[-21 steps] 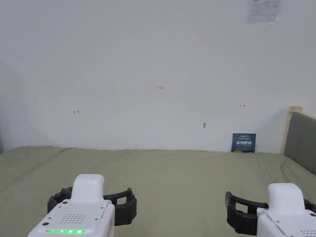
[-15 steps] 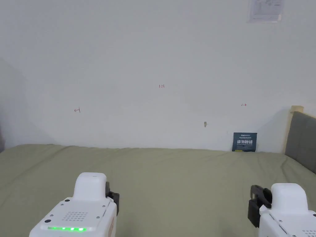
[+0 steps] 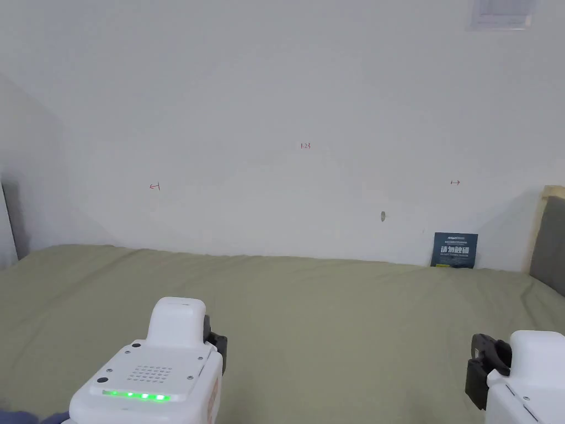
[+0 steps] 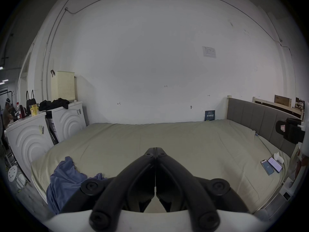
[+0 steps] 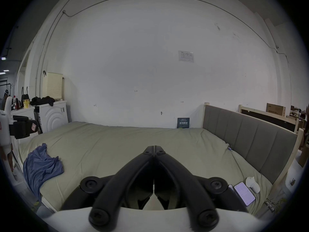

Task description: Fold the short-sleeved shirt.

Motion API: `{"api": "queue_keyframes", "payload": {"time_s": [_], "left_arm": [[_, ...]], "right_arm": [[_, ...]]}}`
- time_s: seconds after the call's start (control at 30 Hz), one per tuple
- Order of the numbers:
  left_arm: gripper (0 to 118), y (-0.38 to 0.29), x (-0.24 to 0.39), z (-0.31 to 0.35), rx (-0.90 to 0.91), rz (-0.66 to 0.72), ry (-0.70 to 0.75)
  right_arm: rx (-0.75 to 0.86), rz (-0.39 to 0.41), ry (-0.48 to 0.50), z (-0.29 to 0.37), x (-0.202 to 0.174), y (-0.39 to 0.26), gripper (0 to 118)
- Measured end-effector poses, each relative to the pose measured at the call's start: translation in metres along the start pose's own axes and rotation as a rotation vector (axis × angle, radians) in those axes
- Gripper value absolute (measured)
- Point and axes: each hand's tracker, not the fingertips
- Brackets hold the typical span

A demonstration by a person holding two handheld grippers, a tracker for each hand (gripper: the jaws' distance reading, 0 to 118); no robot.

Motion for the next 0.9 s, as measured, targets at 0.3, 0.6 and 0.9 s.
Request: {"api": "queue_keyframes", "payload": {"time_s": [0.3, 0.6, 0.9], "left_arm": [[0, -0.006, -0.064, 0.024, -0.014, 0.021, 0.152], [0, -0.018, -0.177, 0.096, -0.042, 0.051, 0.467], [0, -0.037, -0.237, 0.133, -0.101, 0.103, 0.625]], "right_arm": [[-0.022, 0.005, 0.141, -0.024, -0.052, -0.002, 0], [-0.011, 0.003, 0.449, -0.040, -0.175, 0.001, 0], [-0.022, 0.024, 0.581, -0.040, -0.238, -0.003, 0]]}}
